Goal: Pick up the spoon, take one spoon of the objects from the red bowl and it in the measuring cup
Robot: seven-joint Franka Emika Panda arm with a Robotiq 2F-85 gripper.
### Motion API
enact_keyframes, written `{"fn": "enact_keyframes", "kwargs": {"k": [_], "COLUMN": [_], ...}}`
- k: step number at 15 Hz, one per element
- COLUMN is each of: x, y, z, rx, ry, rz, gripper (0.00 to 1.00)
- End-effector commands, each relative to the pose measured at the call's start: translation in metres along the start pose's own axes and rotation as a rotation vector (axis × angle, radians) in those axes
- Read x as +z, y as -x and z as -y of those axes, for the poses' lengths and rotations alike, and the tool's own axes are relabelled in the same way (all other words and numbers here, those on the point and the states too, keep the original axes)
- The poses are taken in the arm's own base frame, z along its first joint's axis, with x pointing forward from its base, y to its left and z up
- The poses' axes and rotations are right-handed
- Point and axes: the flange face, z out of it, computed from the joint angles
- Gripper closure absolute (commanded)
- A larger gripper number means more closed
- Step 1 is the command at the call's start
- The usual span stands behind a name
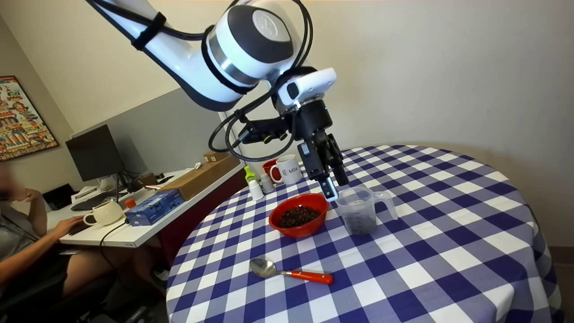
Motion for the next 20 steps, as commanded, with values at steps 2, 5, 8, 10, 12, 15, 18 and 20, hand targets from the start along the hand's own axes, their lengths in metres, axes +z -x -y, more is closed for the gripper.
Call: {"fn": "enact_keyframes", "kwargs": {"k": [2, 5, 8, 10, 12, 15, 18, 20], "x": [0.005, 0.015, 0.035, 0.049, 0.062, 0.078, 0.096, 0.108], "y": [0.019, 0.029, 0.038, 0.042, 0.045, 0.048, 0.053, 0.058], "z": [0.008, 0.007, 0.003, 0.001, 0.000, 0.000, -0.003, -0.007], "rx": [-0.048, -0.041, -0.024, -0.014, -0.008, -0.004, -0.013, -0.021], "ry": [-0.070, -0.102, -0.103, -0.097, -0.091, -0.082, -0.064, -0.045], "rz": [0.009, 0.036, 0.066, 0.085, 0.093, 0.100, 0.087, 0.085], "gripper": [0.00, 0.00, 0.00, 0.00, 0.00, 0.00, 0.00, 0.00]}}
